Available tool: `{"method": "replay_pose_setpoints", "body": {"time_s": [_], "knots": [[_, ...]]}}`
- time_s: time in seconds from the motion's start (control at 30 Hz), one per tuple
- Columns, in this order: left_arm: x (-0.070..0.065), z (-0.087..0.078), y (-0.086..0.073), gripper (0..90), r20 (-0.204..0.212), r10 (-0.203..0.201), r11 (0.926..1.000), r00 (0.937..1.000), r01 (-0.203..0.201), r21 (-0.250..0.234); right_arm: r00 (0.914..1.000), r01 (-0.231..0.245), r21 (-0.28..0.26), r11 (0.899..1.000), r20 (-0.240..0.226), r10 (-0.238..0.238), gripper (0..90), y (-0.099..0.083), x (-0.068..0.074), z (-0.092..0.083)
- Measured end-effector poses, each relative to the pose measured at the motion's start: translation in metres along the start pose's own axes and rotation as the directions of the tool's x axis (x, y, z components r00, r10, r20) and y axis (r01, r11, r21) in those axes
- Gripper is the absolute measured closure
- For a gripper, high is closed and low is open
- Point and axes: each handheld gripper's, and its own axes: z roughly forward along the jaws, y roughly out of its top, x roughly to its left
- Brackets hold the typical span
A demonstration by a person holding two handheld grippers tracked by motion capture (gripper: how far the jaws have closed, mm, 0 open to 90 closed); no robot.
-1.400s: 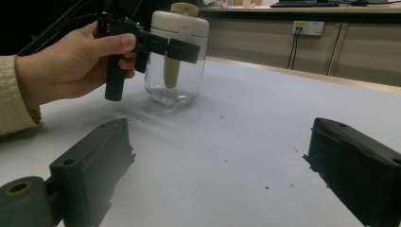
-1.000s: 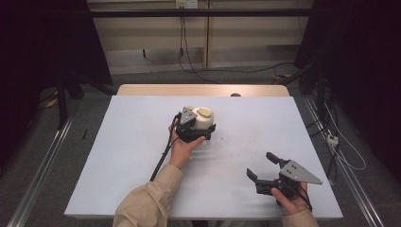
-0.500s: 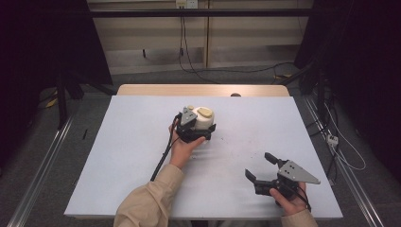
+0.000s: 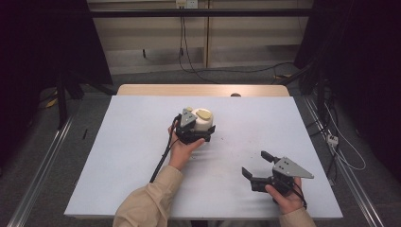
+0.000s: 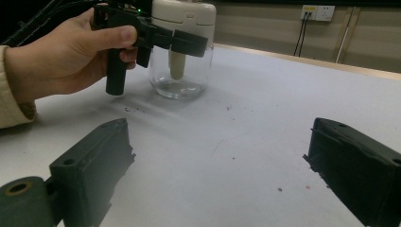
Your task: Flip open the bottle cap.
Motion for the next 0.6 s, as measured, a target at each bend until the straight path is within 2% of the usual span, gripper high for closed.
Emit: {"method": "replay_pose_setpoints", "body": {"time_s": [0.17,0.6], "knots": [[0.001,-0.004,-0.003,5.4,0.007,0.001,1.0000,1.0000,-0.001,0.000,0.9999,0.011,0.016,1.000,-0.006,-0.011,5.9,0.003,0.002,0.010],[0.002,-0.008,-0.007,5.2,0.017,0.019,0.9998,0.9997,-0.019,-0.001,0.9997,-0.008,0.058,0.998,-0.025,0.009,7.3,0.018,0.007,0.039]]}}
